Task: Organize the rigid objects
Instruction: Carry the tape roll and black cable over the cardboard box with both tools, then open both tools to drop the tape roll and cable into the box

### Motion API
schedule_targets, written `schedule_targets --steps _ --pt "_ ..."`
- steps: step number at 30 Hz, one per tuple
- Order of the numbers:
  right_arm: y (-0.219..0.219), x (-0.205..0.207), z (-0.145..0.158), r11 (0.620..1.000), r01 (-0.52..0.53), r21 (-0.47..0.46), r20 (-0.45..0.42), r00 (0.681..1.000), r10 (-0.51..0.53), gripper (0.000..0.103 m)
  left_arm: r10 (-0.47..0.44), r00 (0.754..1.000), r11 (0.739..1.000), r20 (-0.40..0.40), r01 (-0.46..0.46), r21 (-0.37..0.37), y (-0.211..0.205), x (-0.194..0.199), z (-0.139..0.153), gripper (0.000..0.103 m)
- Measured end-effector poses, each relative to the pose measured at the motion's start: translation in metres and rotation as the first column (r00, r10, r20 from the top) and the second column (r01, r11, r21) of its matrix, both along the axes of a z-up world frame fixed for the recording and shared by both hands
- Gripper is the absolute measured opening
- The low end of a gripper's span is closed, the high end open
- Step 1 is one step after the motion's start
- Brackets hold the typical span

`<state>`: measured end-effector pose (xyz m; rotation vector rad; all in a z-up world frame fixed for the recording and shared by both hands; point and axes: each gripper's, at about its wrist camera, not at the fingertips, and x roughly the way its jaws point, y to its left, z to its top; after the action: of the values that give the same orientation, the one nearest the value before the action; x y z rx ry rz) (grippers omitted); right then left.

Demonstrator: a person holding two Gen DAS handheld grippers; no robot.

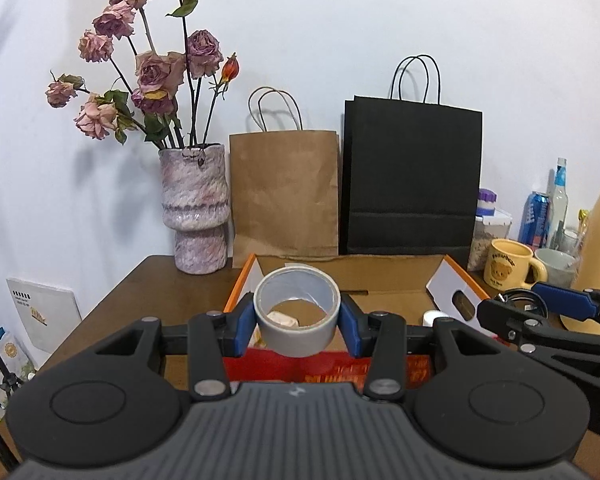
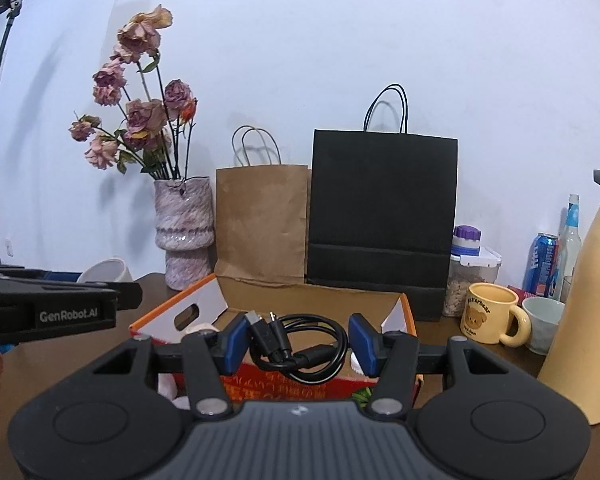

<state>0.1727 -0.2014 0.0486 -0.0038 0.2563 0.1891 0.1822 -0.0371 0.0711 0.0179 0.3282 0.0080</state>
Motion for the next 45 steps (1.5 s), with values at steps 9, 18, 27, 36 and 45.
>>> schedule_targets --steps 9,18,27,36,45 --pt "-0.001 0.040 0.002 0.999 0.031 0.026 0.007 0.999 -0.031 0.053 0.016 1.000 0.999 0.005 -0.016 -0.036 -0.002 0.036 0.004 0.045" --pt "0.003 0.078 -0.001 0.999 0.030 0.025 -0.001 1.000 -0.030 0.053 0.028 1.000 0.999 -0.008 -0.028 -0.038 -0.005 0.074 0.000 0.045" --pt "0.010 0.117 -0.005 1.000 0.023 0.011 -0.015 1.000 -0.023 0.052 0.047 0.999 0.999 -0.023 -0.047 -0.022 -0.007 0.114 -0.007 0.045" --pt "0.015 0.150 -0.015 1.000 0.019 -0.008 -0.058 0.998 -0.019 0.052 0.070 0.995 0.998 -0.065 -0.070 0.003 -0.005 0.150 -0.019 0.045" --pt "0.015 0.171 -0.029 0.999 0.019 -0.028 -0.107 0.994 -0.022 0.052 0.087 0.989 0.996 -0.118 -0.083 0.040 -0.004 0.174 -0.036 0.045"
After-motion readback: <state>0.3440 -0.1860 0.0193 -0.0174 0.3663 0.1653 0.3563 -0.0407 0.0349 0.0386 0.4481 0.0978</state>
